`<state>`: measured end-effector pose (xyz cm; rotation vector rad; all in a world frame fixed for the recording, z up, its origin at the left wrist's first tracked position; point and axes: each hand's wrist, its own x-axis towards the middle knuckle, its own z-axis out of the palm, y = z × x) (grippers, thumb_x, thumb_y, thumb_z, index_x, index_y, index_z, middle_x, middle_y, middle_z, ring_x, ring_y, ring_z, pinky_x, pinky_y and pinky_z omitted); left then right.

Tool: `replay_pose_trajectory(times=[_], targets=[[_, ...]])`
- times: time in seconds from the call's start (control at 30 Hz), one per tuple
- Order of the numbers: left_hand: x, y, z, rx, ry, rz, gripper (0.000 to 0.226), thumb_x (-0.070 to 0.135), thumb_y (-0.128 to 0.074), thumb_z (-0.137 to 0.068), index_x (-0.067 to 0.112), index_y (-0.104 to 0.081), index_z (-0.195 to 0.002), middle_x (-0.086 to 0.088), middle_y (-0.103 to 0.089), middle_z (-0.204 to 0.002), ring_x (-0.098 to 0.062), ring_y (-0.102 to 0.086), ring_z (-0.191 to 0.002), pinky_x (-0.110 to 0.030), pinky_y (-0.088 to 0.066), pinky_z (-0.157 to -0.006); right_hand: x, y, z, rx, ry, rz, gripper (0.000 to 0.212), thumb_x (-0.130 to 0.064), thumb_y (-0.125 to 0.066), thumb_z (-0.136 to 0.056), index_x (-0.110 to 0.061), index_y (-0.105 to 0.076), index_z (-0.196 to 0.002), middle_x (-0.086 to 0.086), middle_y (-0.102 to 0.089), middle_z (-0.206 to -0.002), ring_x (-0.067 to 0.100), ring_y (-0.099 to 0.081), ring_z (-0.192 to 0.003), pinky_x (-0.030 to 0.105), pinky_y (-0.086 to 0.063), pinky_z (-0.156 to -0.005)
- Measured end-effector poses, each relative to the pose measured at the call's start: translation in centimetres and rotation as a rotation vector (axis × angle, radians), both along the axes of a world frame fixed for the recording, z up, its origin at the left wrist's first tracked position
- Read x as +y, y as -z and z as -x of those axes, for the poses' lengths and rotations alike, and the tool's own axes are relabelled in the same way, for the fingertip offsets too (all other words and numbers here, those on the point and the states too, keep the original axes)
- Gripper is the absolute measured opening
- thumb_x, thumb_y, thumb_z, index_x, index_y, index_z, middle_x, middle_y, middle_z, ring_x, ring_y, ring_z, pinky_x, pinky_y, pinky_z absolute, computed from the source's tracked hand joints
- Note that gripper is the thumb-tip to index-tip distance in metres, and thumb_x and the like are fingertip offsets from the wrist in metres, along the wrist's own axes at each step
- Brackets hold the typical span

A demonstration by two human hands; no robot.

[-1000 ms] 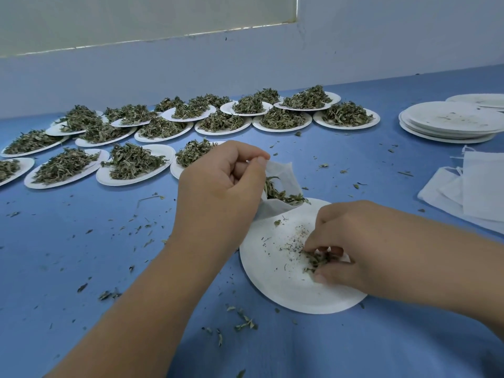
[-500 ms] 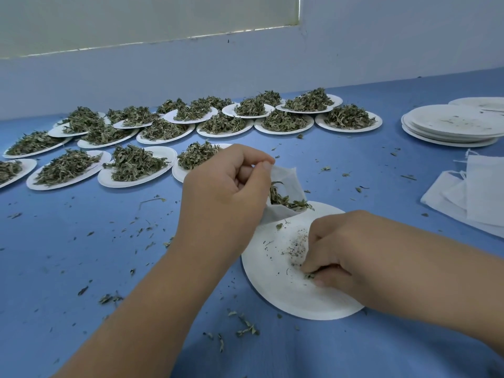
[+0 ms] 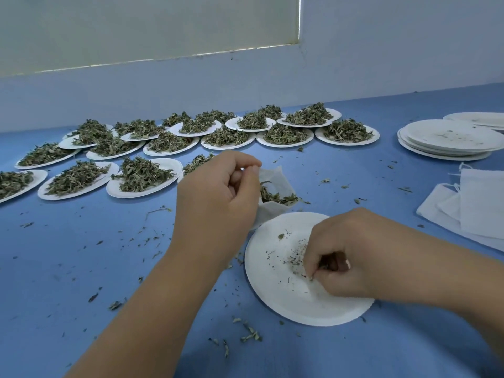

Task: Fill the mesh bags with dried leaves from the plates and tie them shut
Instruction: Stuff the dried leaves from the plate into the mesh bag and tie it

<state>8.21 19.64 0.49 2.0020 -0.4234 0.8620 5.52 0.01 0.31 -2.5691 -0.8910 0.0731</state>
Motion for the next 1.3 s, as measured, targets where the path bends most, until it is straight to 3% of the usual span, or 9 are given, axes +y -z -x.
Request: replay_pose_trajectory(times=[0.07,0.17,0.3,0.47,0.63,0.73,0.8,0.97,1.3], targets=[[0.1,0.1,-0.1,-0.002,-0.009,-0.018,0.013,0.013,-0.059,-0.092,0.022,-0.066,-0.087,-0.005,-0.052,-0.056,-0.012,-0.045,-0.052,-0.024,-0.039,-0.049,-0.7,-0.9,-0.4,0.106,0.021,-0.217,0.02,-0.016,-0.069,-0.077,-0.035,-0.073,-0.077,-0.015,-0.069,-0.081,0.005,-0.063,-0.072,0.023,-0.053,-0.069],[0.0,0.2,-0.2,0.035,0.01,0.002,0.012,0.013,-0.059,-0.092,0.02,-0.068,-0.088,0.0,-0.051,-0.056,-0.008,-0.045,-0.053,-0.021,-0.039,-0.05,-1.3,-2.4,-1.0,0.161,0.028,-0.501,0.017,-0.014,-0.077,-0.076,-0.031,-0.075,-0.073,0.002,-0.071,-0.077,0.01,-0.062,-0.064,0.022,-0.051,-0.063],[-0.1,0.1,-0.2,0.082,0.021,0.007,0.012,0.015,-0.059,-0.092,0.022,-0.068,-0.087,0.005,-0.052,-0.059,-0.006,-0.048,-0.056,-0.022,-0.044,-0.053,-0.6,-3.9,-1.5,0.114,0.07,-0.669,0.02,-0.009,-0.073,-0.074,-0.028,-0.075,-0.07,0.007,-0.07,-0.076,0.013,-0.061,-0.064,0.021,-0.051,-0.064],[-0.1,-0.1,-0.2,0.119,0.043,0.082,0.015,0.013,-0.06,-0.091,0.024,-0.067,-0.084,0.008,-0.056,-0.062,-0.007,-0.05,-0.056,-0.037,-0.051,-0.056,1.8,-5.6,-1.5,-0.094,0.081,-0.477,0.012,-0.023,-0.07,-0.071,-0.034,-0.075,-0.071,-0.01,-0.07,-0.074,0.006,-0.065,-0.066,0.021,-0.053,-0.066],[-0.1,-0.3,-0.1,0.215,0.086,0.152,0.016,0.013,-0.061,-0.09,0.024,-0.069,-0.081,0.013,-0.056,-0.056,-0.003,-0.05,-0.052,-0.026,-0.045,-0.053,4.5,-6.1,-2.4,-0.263,0.094,-0.155,0.012,-0.021,-0.073,-0.079,-0.034,-0.073,-0.08,-0.016,-0.065,-0.071,-0.003,-0.058,-0.075,0.017,-0.047,-0.068],[0.2,-0.4,-0.2,0.227,0.094,0.219,0.017,0.014,-0.06,-0.09,0.024,-0.069,-0.079,0.002,-0.057,-0.059,-0.013,-0.051,-0.053,-0.034,-0.048,-0.053,4.6,-6.2,-2.6,-0.265,0.125,-0.192,0.015,-0.026,-0.077,-0.075,-0.036,-0.067,-0.083,-0.022,-0.061,-0.074,-0.015,-0.053,-0.077,0.005,-0.04,-0.069],[0.3,-0.5,-0.3,0.228,0.092,0.239,0.017,0.015,-0.06,-0.089,0.026,-0.068,-0.079,-0.002,-0.057,-0.06,-0.018,-0.053,-0.054,-0.031,-0.047,-0.053,4.4,-6.2,-2.6,-0.285,0.119,-0.203,0.019,-0.032,-0.078,-0.072,-0.038,-0.061,-0.077,-0.021,-0.058,-0.082,-0.015,-0.051,-0.08,0.005,-0.037,-0.071],[0.3,-0.6,-0.2,0.245,0.108,0.266,0.019,0.014,-0.061,-0.089,0.028,-0.067,-0.078,0.0,-0.055,-0.059,-0.004,-0.044,-0.047,-0.02,-0.04,-0.048,4.2,-6.2,-3.0,-0.286,0.091,-0.259,0.02,-0.033,-0.08,-0.069,-0.03,-0.061,-0.062,-0.01,-0.056,-0.072,0.007,-0.053,-0.077,0.015,-0.038,-0.065],[0.1,-0.5,-0.1,0.256,0.114,0.265,0.019,0.013,-0.062,-0.089,0.026,-0.068,-0.076,0.006,-0.051,-0.052,-0.003,-0.042,-0.045,-0.018,-0.039,-0.045,3.9,-4.5,-3.4,-0.222,0.073,-0.352,0.014,-0.028,-0.069,-0.083,-0.036,-0.066,-0.072,-0.019,-0.057,-0.081,0.007,-0.053,-0.073,0.01,-0.038,-0.063]])
